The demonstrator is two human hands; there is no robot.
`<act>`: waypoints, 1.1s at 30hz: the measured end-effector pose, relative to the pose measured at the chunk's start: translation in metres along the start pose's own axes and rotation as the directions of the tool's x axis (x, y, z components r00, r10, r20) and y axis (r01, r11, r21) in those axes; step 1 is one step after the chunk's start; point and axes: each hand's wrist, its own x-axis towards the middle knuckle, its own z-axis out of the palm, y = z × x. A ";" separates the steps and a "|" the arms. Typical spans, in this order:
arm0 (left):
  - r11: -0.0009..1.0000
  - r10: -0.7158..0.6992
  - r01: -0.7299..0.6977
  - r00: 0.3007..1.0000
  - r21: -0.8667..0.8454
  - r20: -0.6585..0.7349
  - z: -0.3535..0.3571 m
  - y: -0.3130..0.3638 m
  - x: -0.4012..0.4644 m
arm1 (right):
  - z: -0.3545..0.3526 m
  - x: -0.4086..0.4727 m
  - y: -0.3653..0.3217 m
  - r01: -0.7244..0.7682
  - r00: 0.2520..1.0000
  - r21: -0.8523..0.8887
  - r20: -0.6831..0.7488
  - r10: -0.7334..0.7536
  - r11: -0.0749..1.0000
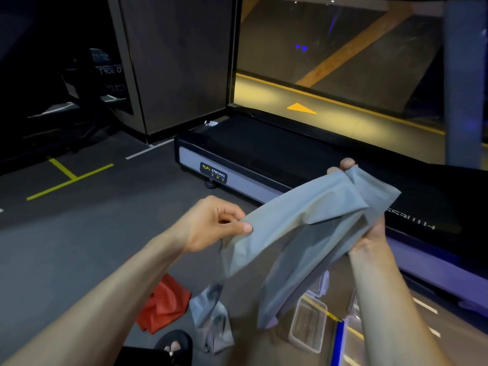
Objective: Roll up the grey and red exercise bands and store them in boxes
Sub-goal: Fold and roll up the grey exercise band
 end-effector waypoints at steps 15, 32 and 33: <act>0.499 0.356 -0.030 0.919 -0.866 0.173 -0.024 0.030 -0.017 | -0.013 -0.009 0.017 -0.205 0.955 -0.673 0.023 0.297 0.711; 0.239 0.377 -0.022 0.924 -0.971 0.072 -0.039 0.033 -0.017 | -0.003 -0.003 0.056 -0.202 0.979 -0.412 -0.078 0.187 0.888; 0.347 0.330 -0.066 0.942 -0.936 0.056 -0.043 0.033 -0.020 | -0.003 -0.003 0.054 -0.193 0.981 -0.406 -0.086 0.173 0.893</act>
